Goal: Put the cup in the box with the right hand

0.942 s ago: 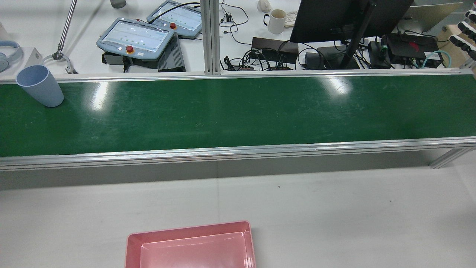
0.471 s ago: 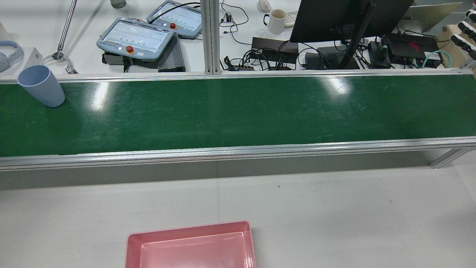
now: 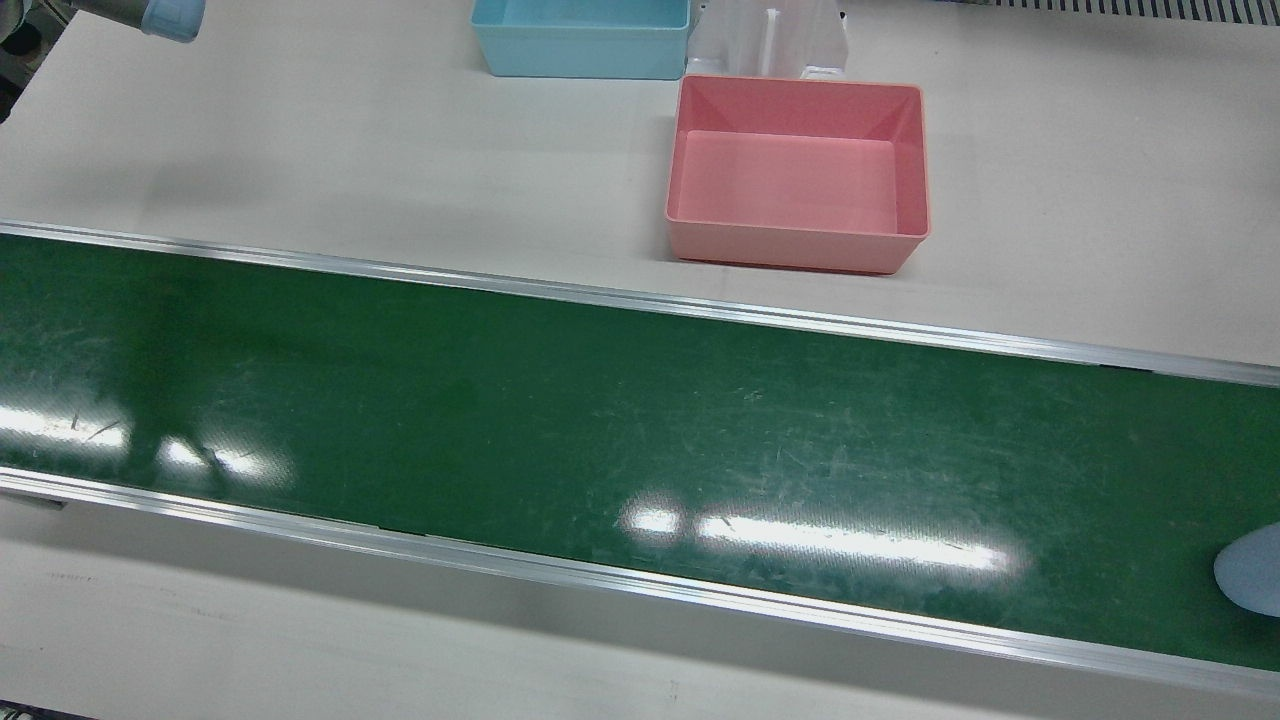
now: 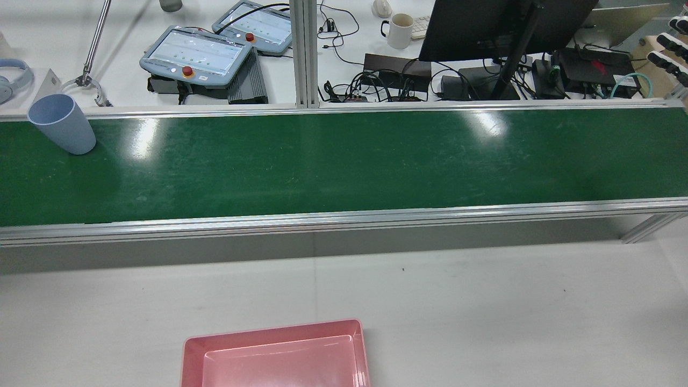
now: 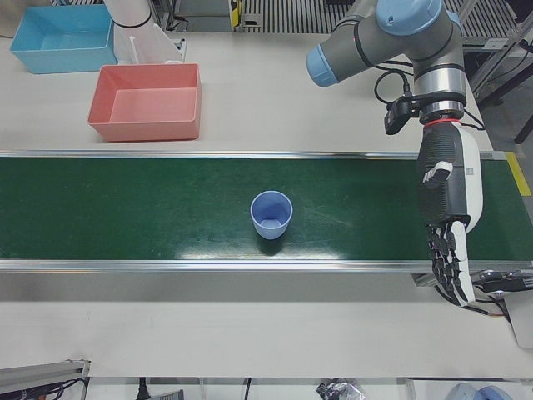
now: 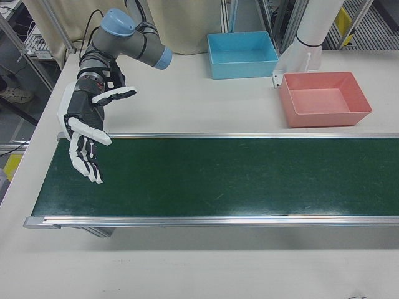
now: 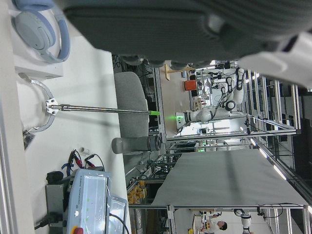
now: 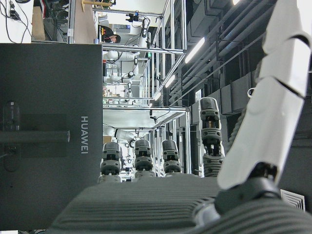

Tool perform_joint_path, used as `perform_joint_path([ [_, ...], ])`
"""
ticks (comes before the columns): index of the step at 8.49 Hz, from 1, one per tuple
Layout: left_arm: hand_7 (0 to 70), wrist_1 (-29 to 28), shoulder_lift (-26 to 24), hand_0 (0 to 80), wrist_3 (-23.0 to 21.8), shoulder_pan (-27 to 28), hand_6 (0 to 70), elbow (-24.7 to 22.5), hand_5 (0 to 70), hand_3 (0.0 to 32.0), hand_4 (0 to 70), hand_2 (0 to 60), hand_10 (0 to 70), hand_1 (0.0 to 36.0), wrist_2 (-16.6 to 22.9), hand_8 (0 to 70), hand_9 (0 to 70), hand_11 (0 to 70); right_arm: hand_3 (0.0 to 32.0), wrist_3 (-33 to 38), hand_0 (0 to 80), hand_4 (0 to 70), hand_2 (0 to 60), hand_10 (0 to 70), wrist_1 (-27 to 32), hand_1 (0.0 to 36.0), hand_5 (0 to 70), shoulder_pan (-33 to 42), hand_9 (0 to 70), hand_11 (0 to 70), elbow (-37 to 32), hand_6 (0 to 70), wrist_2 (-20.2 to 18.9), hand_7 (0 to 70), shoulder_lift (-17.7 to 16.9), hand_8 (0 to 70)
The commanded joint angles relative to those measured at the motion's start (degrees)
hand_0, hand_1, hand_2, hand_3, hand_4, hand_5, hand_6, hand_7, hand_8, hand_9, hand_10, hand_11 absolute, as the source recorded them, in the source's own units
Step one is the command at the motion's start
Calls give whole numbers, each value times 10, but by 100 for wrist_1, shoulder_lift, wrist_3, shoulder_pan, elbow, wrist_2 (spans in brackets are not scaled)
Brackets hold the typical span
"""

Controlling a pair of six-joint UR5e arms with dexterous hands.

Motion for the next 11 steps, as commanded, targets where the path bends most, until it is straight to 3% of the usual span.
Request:
perform_joint_path([
  [1, 0, 0, -9, 0, 2, 0, 0, 1, 0, 0, 0, 0, 0, 0, 0, 0, 0, 0, 110, 3, 505, 221, 101, 90, -9, 167, 60, 4, 132, 140, 19, 41, 0, 211, 4, 108],
  [11, 0, 0, 0, 0, 2, 0, 0, 1, 0, 0, 0, 0, 0, 0, 0, 0, 0, 0, 108, 12, 509, 231, 104, 90, -9, 171, 60, 4, 138, 140, 27, 43, 0, 217, 4, 110],
])
